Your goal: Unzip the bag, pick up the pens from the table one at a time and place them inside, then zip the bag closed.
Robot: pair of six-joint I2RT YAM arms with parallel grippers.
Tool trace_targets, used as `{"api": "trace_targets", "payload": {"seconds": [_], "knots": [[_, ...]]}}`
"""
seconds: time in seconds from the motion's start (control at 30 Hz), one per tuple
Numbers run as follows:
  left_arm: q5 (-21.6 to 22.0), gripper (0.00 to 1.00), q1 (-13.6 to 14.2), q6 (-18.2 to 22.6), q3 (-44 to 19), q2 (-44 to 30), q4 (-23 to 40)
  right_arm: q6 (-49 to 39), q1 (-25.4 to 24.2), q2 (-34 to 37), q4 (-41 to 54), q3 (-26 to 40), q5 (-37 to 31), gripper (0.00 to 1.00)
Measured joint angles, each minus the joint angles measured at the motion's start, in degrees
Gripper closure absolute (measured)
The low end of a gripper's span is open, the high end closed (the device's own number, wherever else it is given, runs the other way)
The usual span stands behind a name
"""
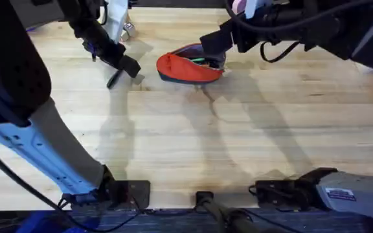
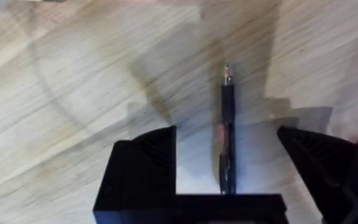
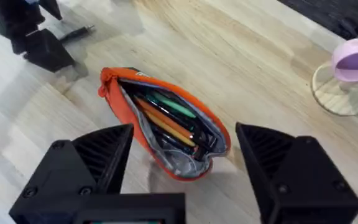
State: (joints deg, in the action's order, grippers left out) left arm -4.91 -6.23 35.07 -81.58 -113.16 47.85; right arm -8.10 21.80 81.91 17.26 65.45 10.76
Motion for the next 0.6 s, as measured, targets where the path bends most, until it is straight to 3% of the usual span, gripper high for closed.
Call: {"api": "trace_targets", "payload": {"seconds": [0.3, 0.37, 0.43, 0.6], "knots": [[-2.46, 0.007, -1.41, -0.09, -0.08, -0.50, 1.47, 0.00, 0.00, 0.00, -0.21, 0.00, 0.00, 0.005], [-2.44, 0.058, -1.43, -0.05, -0.36, -0.76, 1.67, 0.00, 0.00, 0.00, -0.31, 0.00, 0.00, 0.003], [-2.44, 0.228, -1.47, -0.10, -0.72, -1.00, 1.86, 0.00, 0.00, 0.00, -0.31, 0.00, 0.00, 0.003], [-2.89, 0.788, -1.74, -0.23, -0.92, -1.16, 1.87, 0.00, 0.00, 0.00, -0.33, 0.00, 0.00, 0.003]]}}
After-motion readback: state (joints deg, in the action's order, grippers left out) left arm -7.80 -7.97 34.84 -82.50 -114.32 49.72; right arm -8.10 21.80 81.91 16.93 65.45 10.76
